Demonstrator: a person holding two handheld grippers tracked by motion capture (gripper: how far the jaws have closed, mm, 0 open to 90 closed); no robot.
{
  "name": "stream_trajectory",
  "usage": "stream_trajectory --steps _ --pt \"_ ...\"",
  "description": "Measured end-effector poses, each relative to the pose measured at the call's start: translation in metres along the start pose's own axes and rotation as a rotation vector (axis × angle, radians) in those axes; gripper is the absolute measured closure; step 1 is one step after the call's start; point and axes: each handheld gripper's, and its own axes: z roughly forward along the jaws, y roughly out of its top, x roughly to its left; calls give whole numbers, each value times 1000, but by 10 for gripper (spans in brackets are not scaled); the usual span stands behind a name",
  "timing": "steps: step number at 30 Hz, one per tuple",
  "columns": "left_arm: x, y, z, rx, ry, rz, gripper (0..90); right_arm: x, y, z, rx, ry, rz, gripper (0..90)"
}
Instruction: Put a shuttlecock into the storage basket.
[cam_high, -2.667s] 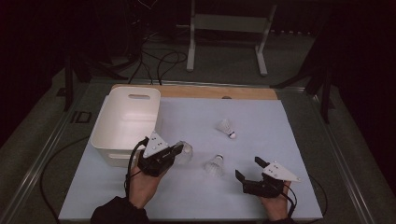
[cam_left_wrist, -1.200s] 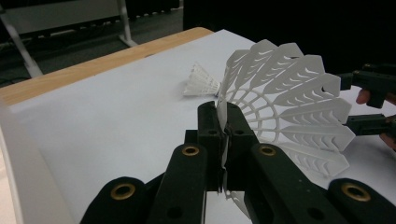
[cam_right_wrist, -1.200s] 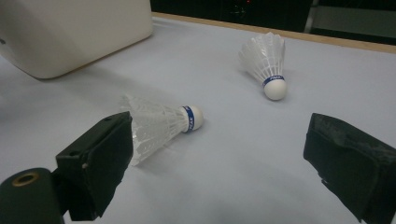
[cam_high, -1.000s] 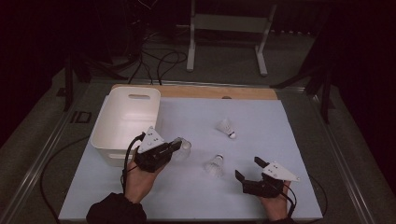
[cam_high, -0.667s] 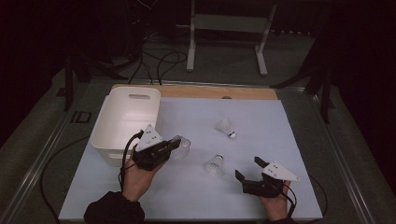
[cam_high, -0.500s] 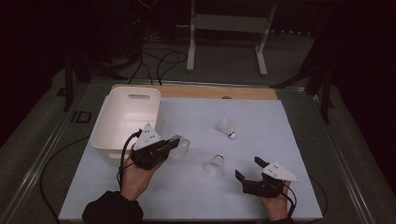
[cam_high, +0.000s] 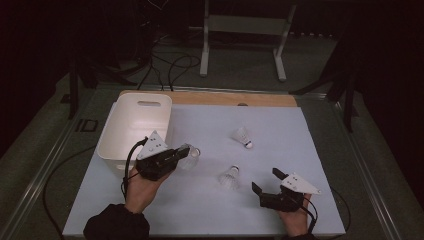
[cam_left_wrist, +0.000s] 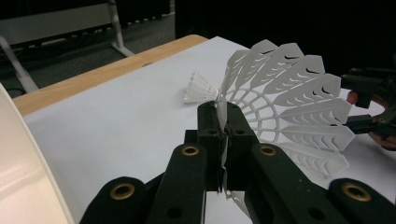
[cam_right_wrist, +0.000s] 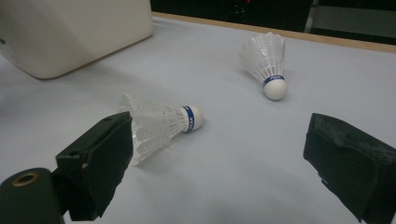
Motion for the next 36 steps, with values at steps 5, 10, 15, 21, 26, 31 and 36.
stream_trajectory --steps 5,10,15,21,26,31,36 --pt "1 1 -2 -1 0 7 885 0 0 0 0 0 -1 81" --pt "4 2 -6 -10 -9 4 886 0 0 0 0 0 0 81" --pt "6 3 -10 -20 -11 1 886 0 0 0 4 0 -1 81" --pt "8 5 -15 -25 -13 11 886 0 0 0 6 1 2 81" --pt "11 7 -19 -37 -14 10 886 0 0 0 6 2 2 81" --pt "13 8 -22 -42 -10 8 886 0 0 0 6 1 3 81" --pt "16 12 -26 -50 -5 10 886 0 0 0 6 2 4 81"
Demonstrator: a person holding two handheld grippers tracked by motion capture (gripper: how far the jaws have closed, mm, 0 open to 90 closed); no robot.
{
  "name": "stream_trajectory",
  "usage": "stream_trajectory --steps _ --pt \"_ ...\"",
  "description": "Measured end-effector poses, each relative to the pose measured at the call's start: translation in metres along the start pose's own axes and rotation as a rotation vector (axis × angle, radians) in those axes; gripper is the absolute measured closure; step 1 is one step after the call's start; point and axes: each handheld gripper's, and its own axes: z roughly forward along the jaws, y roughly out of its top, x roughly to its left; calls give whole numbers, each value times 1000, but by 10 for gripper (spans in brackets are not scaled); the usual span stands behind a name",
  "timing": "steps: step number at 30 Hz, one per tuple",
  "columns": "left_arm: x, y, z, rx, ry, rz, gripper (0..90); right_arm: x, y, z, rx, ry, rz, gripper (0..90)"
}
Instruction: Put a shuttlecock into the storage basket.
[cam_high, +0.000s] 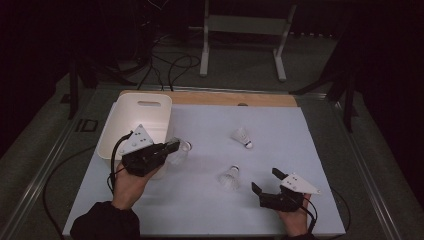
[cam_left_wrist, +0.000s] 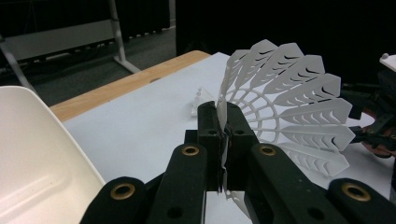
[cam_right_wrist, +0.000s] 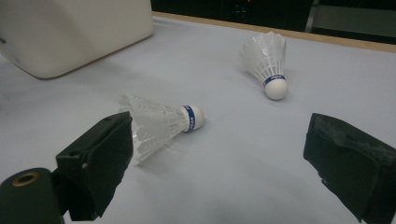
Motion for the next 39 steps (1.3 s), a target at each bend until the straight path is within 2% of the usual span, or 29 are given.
stream_trajectory --steps 4,5,11,39 --pt "1 2 -1 -6 1 0 886 0 0 0 -1 1 -1 81" --pt "3 3 -2 -11 -8 -11 886 0 0 0 -1 1 -2 81" --pt "6 3 -4 -11 1 -14 886 0 0 0 -1 2 -5 81" --pt "29 8 -24 -19 85 -27 885 0 0 1 -5 -1 -6 81"
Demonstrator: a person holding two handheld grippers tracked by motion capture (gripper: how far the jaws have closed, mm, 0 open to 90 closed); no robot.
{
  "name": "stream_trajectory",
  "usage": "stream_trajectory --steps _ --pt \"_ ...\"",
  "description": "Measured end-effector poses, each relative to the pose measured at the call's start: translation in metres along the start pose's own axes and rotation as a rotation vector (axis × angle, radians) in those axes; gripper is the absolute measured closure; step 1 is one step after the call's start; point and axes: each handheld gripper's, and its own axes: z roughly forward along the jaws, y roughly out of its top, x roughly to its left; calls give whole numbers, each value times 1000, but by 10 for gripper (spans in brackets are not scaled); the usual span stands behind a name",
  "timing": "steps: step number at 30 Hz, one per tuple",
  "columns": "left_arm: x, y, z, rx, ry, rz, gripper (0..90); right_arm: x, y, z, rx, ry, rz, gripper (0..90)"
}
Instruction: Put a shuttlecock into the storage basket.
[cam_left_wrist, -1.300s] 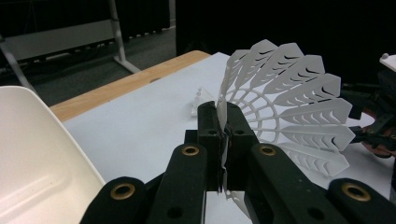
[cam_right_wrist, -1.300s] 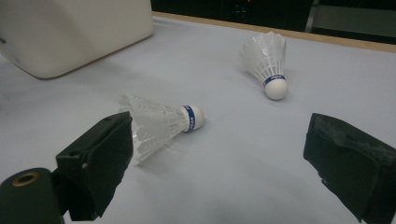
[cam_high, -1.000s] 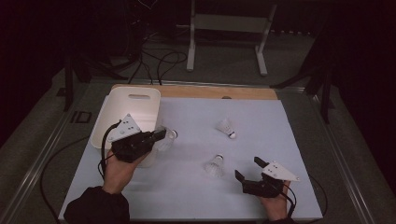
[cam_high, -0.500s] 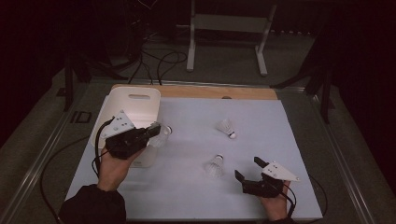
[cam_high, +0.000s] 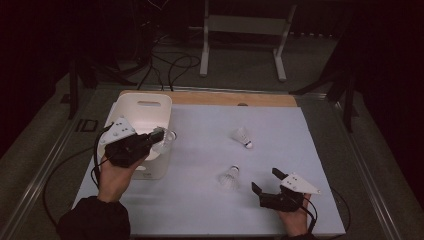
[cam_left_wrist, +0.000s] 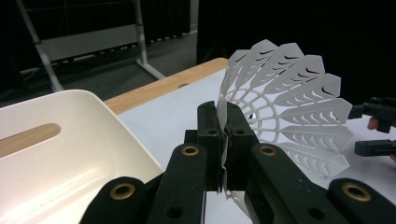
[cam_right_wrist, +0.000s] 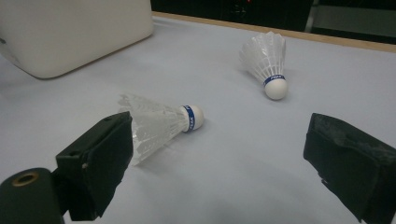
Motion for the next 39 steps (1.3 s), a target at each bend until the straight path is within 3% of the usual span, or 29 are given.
stream_trajectory --steps 39 --pt "28 2 -19 18 103 -21 879 0 0 0 1 0 2 81"
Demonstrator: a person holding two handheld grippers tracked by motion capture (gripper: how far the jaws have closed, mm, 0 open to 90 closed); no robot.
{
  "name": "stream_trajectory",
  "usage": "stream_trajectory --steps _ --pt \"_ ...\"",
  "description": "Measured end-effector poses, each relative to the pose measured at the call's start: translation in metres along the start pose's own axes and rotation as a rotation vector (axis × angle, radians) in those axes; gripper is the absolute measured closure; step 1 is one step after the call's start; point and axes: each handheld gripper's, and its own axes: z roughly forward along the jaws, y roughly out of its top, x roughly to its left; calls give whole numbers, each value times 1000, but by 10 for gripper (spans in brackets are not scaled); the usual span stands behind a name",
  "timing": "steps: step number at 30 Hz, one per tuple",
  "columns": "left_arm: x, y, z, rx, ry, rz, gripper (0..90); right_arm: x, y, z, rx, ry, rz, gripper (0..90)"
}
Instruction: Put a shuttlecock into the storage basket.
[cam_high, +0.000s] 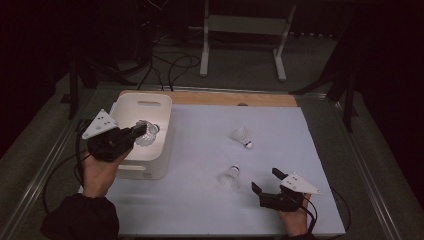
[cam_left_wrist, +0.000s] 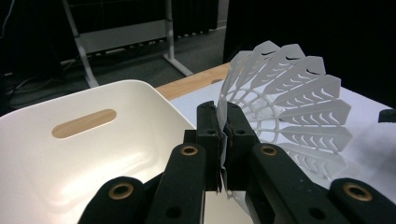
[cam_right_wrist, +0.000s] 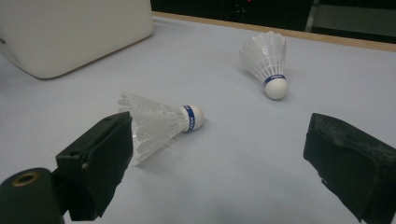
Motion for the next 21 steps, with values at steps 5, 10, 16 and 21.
stream_trajectory --steps 5,10,16,21 --pt "1 0 0 1 9 -4 879 0 0 0 -1 1 1 81" --pt "2 0 -2 -3 42 -10 802 0 0 0 2 -1 0 81" --pt "0 2 0 -34 142 -50 147 0 0 0 3 -2 -1 81" --pt "0 2 0 -60 137 -49 117 0 0 0 0 1 0 81"
